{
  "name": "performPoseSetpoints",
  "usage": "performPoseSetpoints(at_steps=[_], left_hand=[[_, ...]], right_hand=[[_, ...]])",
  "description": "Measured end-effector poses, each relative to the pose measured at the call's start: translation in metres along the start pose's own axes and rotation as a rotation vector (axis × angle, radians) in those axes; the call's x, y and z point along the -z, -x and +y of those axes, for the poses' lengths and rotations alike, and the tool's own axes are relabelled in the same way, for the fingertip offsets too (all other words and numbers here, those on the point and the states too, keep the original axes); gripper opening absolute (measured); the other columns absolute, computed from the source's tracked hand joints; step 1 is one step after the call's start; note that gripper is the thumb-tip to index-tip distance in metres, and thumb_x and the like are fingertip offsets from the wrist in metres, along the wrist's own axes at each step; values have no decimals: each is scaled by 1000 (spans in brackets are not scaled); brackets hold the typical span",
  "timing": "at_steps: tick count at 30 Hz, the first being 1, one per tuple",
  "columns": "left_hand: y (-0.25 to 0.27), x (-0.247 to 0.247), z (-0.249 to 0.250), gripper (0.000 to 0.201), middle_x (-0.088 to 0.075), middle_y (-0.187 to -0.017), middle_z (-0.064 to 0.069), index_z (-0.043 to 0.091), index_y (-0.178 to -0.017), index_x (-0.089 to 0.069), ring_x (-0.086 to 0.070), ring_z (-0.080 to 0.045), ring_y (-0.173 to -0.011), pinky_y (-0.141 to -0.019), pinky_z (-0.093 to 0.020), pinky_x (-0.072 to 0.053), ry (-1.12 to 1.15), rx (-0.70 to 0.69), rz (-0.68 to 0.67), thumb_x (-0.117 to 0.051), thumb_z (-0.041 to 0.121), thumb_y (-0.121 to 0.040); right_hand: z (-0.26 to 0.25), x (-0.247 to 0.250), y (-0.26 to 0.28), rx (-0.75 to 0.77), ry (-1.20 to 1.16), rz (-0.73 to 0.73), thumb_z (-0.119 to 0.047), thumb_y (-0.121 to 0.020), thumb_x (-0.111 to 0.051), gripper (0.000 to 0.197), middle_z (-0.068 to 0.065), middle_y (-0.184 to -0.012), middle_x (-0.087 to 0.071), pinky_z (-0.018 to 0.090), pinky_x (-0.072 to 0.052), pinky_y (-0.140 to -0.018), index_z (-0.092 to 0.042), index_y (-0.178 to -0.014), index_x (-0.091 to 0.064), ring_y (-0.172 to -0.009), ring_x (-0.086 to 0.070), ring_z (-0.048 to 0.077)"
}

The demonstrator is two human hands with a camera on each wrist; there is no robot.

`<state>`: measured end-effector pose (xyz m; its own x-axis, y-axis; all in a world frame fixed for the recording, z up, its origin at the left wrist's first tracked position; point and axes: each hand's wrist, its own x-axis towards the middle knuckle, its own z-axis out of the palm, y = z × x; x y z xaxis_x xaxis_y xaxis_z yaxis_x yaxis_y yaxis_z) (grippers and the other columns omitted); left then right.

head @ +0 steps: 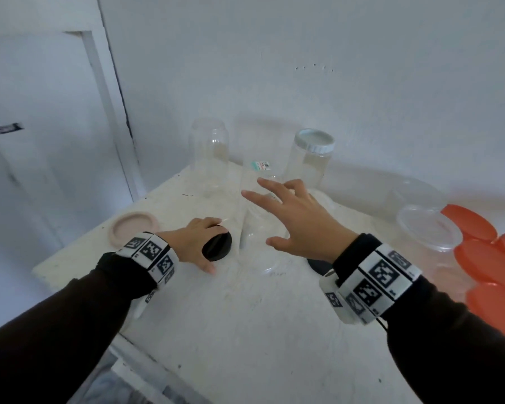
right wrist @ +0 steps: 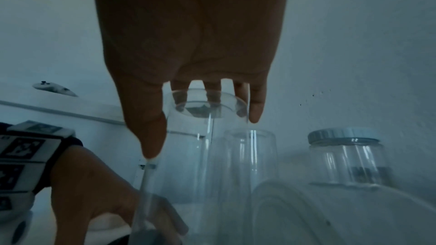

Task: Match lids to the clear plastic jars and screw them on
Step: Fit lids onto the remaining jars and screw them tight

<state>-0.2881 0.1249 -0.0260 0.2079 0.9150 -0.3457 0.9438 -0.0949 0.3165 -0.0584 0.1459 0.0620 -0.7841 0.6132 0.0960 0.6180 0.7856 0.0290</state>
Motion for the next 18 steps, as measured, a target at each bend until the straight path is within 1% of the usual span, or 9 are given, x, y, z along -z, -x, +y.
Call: performPoseSetpoints(at_steps=[3,6,9,12,14,15,16,17,18], left_hand=[[-3,0,-3,90,-10,-153,-2,24,-145,-19,-10,-26,-136,-112,-43,-20,-55,17,1,-74,34,-75],[-5,2,-4,84,-21,-149,-2,24,-143,-24,-16,-26,-131,-109,-43,-25,-81,7,32,-73,30,-75],[-6,2,-5,78,-28,-143,1,25,-140,-30,-21,-23,-128,-106,-44,-31,-73,4,49,-72,30,-75],[-5,3,-5,75,-30,-142,1,24,-139,-33,-26,-23,-127,-105,-43,-33,-54,18,69,-72,31,-75],[-3,4,-5,76,-30,-142,0,23,-139,-34,-30,-24,-127,-106,-40,-32,-1,17,108,-73,31,-75],[-2,6,-5,76,-31,-142,-1,22,-139,-35,-32,-24,-127,-106,-37,-32,32,3,143,-74,31,-74],[0,7,-5,76,-33,-141,-2,21,-138,-36,-34,-22,-126,-106,-33,-32,68,-18,185,-75,30,-73],[2,8,-4,76,-35,-139,-2,20,-137,-38,-36,-21,-125,-104,-28,-32,108,-47,229,-77,29,-73],[5,10,-1,75,-37,-138,-2,19,-136,-39,-38,-18,-121,-99,-24,-31,145,-77,272,-77,29,-72]], right_hand=[[-5,8,7,0,13,12,-33,-76,-69,88,-1,-147,-19,36,-34,-99,-45,-144,-14,-119,-22,25],[-9,12,19,-16,0,36,-33,-68,-77,91,1,-137,-25,34,-37,-96,-47,-142,-23,-111,-24,22],[-7,13,38,-83,-44,101,-35,-63,-82,86,1,-133,-25,33,-37,-93,-40,-136,-37,-107,-23,17],[1,10,61,-204,-181,213,-26,-61,-83,79,1,-128,-26,33,-43,-87,-28,-128,-42,-110,-29,18],[6,4,78,-249,-266,317,-15,-60,-81,73,0,-122,-28,34,-45,-88,-18,-122,-42,-109,-38,22],[9,1,87,-273,-293,356,-12,-59,-81,72,-2,-118,-30,34,-45,-88,-14,-118,-42,-105,-42,21],[12,-3,95,-310,-320,377,-11,-58,-82,71,-3,-115,-31,33,-46,-86,-14,-115,-40,-100,-45,20],[13,-6,102,-353,-356,383,-13,-57,-84,72,-4,-113,-32,31,-46,-83,-17,-112,-38,-96,-46,18],[15,-9,110,-393,-402,378,-17,-57,-84,73,-5,-113,-33,28,-46,-82,-22,-112,-36,-96,-46,16]])
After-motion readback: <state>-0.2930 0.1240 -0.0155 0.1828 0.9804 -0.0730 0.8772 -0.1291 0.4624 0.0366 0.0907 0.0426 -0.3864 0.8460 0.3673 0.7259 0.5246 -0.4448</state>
